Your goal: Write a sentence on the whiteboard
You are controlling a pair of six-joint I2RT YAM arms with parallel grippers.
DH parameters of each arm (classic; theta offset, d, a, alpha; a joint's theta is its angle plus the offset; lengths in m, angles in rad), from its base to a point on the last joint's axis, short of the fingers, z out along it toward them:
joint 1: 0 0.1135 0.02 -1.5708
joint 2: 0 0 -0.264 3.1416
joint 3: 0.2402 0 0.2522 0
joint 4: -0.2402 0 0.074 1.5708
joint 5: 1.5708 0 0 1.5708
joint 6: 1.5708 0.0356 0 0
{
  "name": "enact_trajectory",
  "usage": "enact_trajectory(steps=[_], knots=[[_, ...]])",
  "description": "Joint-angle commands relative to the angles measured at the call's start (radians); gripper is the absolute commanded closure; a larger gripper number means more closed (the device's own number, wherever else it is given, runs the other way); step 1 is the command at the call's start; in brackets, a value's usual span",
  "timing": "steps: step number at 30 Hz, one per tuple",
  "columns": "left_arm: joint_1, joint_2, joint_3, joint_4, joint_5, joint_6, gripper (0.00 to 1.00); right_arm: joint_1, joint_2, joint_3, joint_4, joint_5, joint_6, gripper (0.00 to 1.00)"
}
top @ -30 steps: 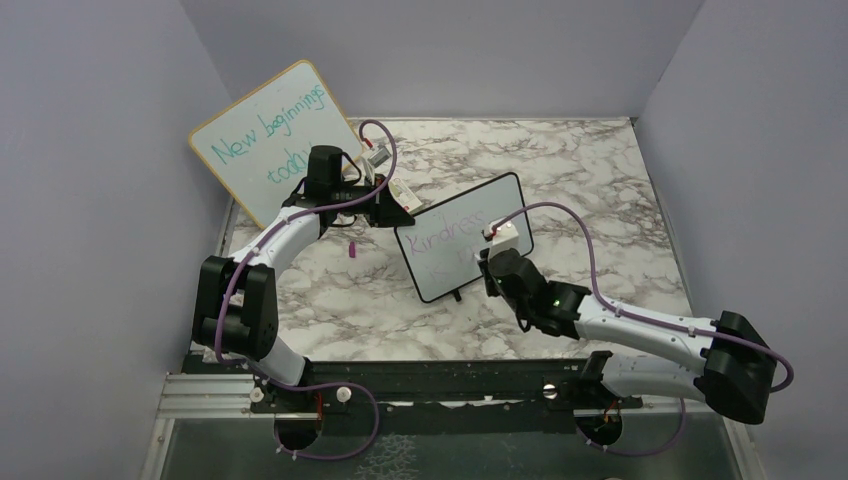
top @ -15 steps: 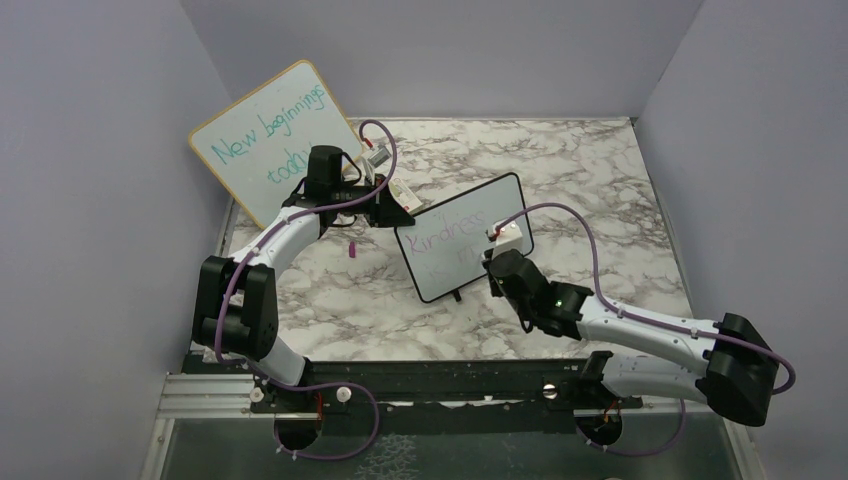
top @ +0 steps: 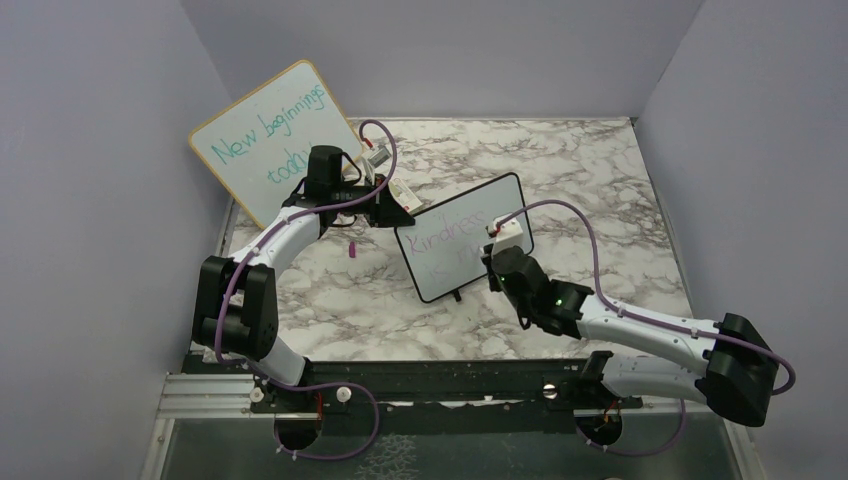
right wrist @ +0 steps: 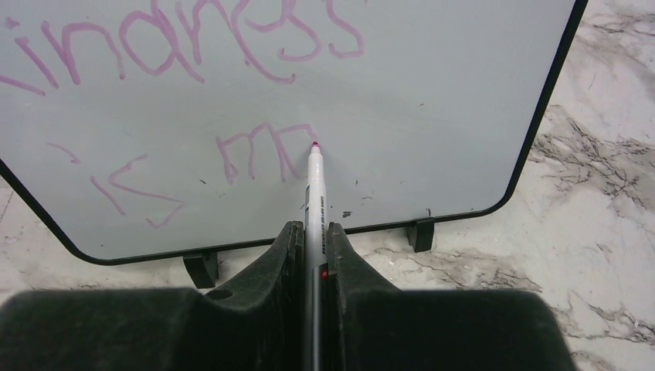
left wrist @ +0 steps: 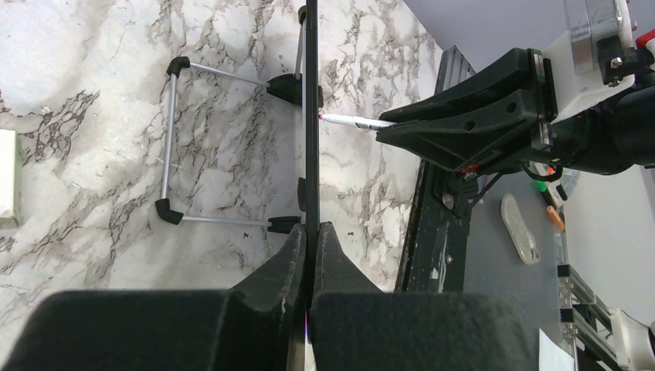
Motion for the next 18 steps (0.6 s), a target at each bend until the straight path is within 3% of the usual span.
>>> enact_trajectory(steps=[1, 18], knots=[[-0.013, 0.039, -0.014, -0.072, -0.049, 0.031, 1.0, -0.008, 0.01, 0.034, 0.062, 0.022, -0.017, 1.0], [-0.013, 0.038, -0.014, -0.071, -0.049, 0.031, 1.0, -0.014, 0.024, 0.019, -0.041, -0.038, 0.053, 1.0]])
